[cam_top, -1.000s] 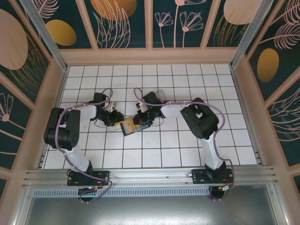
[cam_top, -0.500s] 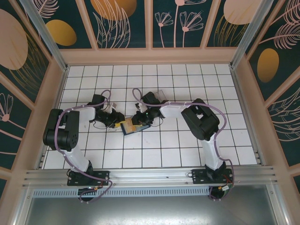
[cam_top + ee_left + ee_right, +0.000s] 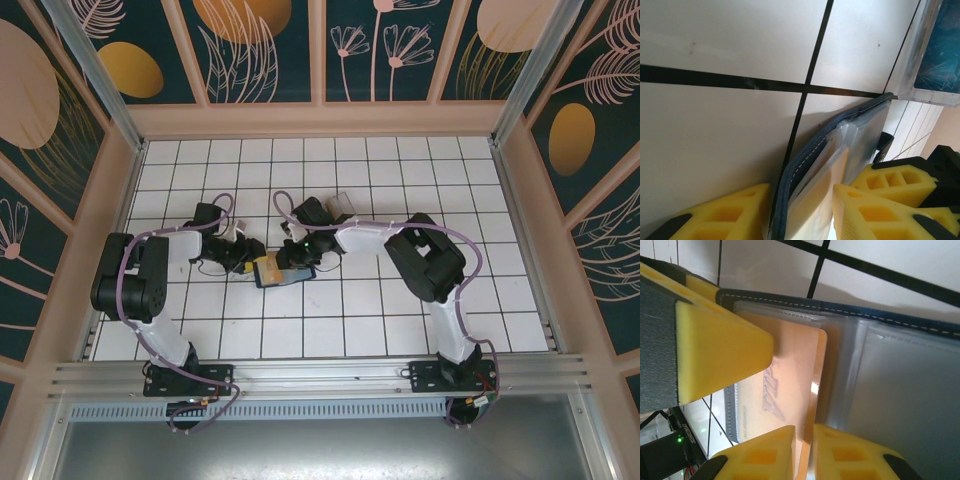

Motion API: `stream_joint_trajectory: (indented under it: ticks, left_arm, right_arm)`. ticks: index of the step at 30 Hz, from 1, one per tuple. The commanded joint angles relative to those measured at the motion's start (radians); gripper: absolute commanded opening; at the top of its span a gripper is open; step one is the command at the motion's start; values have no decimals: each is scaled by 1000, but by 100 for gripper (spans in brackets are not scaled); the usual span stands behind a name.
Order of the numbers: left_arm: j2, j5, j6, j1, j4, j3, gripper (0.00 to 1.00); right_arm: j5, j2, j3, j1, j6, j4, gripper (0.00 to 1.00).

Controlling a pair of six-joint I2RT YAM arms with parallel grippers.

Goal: Put the credit cards into the card holder
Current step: Insert the credit card into the card slot, then flip over the card slot in the card holder.

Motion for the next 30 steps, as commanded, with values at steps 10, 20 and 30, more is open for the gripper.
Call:
stream_joint_trajectory:
  ticks: [10,20,30]
  left_arm:
    - [-19,42,-31,4,33,-21,41]
    - [-56,17,-27,15,34,-41,42]
    - [-71,4,-28,21,24,-64,40]
  right_arm:
    - [39,-31,-8,16,-38,-18,27]
    - [218,-286,-100,-8,-111,-66,38]
    - [284,-363,-227,38,75,79,43]
